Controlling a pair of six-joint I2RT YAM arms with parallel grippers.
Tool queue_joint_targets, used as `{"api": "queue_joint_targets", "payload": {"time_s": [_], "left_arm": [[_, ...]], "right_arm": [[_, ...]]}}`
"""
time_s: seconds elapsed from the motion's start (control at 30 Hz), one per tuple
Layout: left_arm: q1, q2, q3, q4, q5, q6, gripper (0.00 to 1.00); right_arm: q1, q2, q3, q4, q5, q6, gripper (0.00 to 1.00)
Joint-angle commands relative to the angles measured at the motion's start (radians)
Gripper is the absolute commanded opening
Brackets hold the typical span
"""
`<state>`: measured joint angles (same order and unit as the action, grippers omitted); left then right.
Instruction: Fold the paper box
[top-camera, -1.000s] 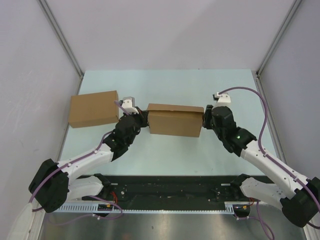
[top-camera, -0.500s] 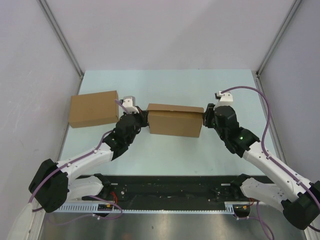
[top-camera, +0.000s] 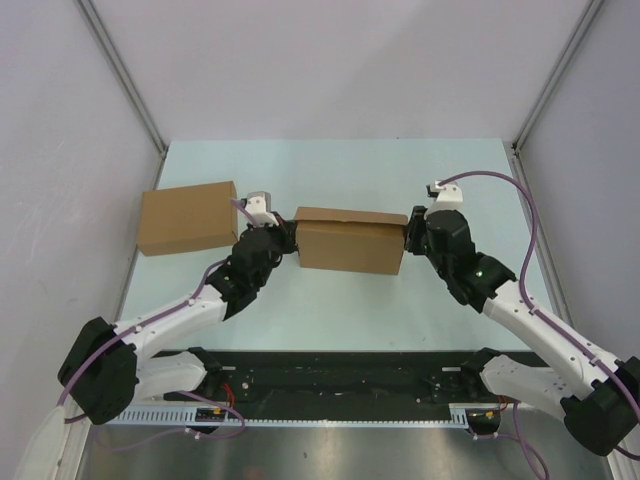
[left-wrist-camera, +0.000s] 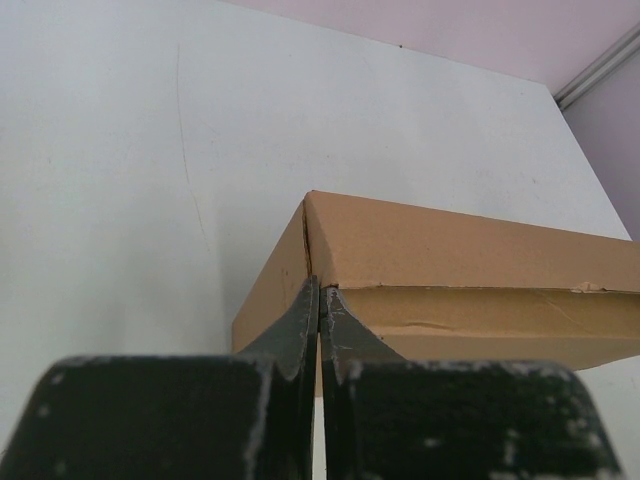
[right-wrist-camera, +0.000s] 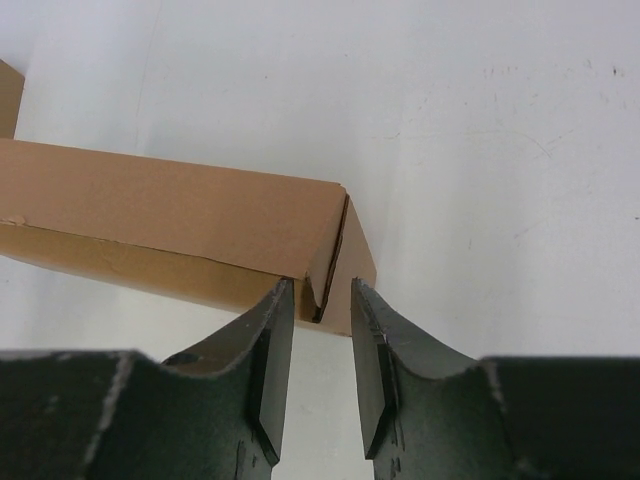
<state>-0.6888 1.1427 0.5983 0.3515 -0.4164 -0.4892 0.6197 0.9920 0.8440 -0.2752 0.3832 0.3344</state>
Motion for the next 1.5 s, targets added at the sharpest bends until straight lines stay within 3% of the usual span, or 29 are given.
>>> {"api": "queue_joint_targets", "payload": {"time_s": [0.0, 0.1, 0.3, 0.53, 0.67, 1.2, 1.43, 1.47], "left_arm": [[0.005, 0.029, 0.006, -0.125, -0.015, 0.005, 0.00], [0.006, 0.029, 0.006, -0.126, -0.013, 0.006, 0.00], [0.005, 0.025, 0.005, -0.126, -0.013, 0.006, 0.00], [0.006, 0.022, 0.006, -0.128, -0.013, 0.009, 0.00], [0.005, 0.020, 0.008, -0.129, -0.015, 0.011, 0.01], [0.005, 0.022, 0.009, -0.135, -0.013, 0.011, 0.01], [0.006, 0.032, 0.011, -0.138, -0.013, 0.005, 0.00], [0.005, 0.031, 0.012, -0.138, -0.015, 0.008, 0.00]], "right_arm": [[-0.002, -0.001, 0.052, 0.034, -0.001, -0.014, 0.35], [-0.005, 0.008, 0.053, 0.037, 0.000, -0.021, 0.32], [-0.018, 0.045, 0.055, 0.056, -0.007, -0.038, 0.17], [-0.037, 0.065, 0.053, 0.064, -0.009, -0.044, 0.12], [-0.038, 0.068, 0.053, 0.076, -0.004, -0.049, 0.00], [-0.049, 0.083, -0.005, 0.034, -0.024, -0.037, 0.00], [-0.063, 0.019, -0.022, 0.011, -0.035, -0.034, 0.00], [-0.066, 0.001, -0.008, 0.004, -0.036, -0.032, 0.11]]}}
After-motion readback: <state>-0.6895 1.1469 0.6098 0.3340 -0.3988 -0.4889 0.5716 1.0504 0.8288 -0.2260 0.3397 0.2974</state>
